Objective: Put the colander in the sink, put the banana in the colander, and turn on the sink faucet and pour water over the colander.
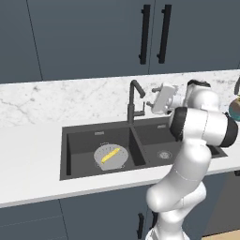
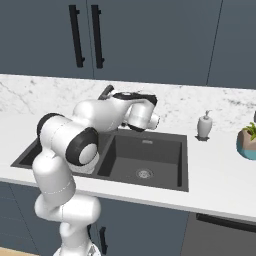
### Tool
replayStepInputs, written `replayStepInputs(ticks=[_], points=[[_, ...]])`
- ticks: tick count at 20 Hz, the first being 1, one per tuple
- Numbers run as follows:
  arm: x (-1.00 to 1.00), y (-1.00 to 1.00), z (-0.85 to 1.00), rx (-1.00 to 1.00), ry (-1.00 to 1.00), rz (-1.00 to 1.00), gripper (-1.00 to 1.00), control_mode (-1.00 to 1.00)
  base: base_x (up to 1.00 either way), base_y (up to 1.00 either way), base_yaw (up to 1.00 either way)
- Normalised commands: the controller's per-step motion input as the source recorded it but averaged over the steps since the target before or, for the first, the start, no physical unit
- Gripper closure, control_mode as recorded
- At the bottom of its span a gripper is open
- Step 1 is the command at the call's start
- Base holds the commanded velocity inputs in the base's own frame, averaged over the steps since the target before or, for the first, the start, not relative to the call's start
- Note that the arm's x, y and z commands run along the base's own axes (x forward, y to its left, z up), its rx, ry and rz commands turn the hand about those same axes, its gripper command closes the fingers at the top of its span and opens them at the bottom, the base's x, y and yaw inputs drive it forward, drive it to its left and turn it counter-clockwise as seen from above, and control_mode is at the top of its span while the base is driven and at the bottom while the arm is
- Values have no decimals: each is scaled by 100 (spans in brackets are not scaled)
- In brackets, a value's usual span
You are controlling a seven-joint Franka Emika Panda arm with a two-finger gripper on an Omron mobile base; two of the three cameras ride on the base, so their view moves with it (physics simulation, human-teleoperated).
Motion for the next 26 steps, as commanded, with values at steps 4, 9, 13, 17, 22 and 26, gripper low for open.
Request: replayStepInputs(ticks=[4, 9, 13, 17, 22, 26], points=[[14, 18, 0, 4, 0, 0, -100, -100, 0, 0, 0], [24, 45, 0, 0, 8, -1, -100, -100, 0, 0, 0], [39, 6, 0, 1, 6, 0, -100, -100, 0, 0, 0], [37, -2, 0, 6, 0, 0, -100, -100, 0, 0, 0], [36, -7, -10, 3, 0, 0, -100, -100, 0, 0, 0], [30, 18, -4, -1, 0, 0, -100, -100, 0, 0, 0]])
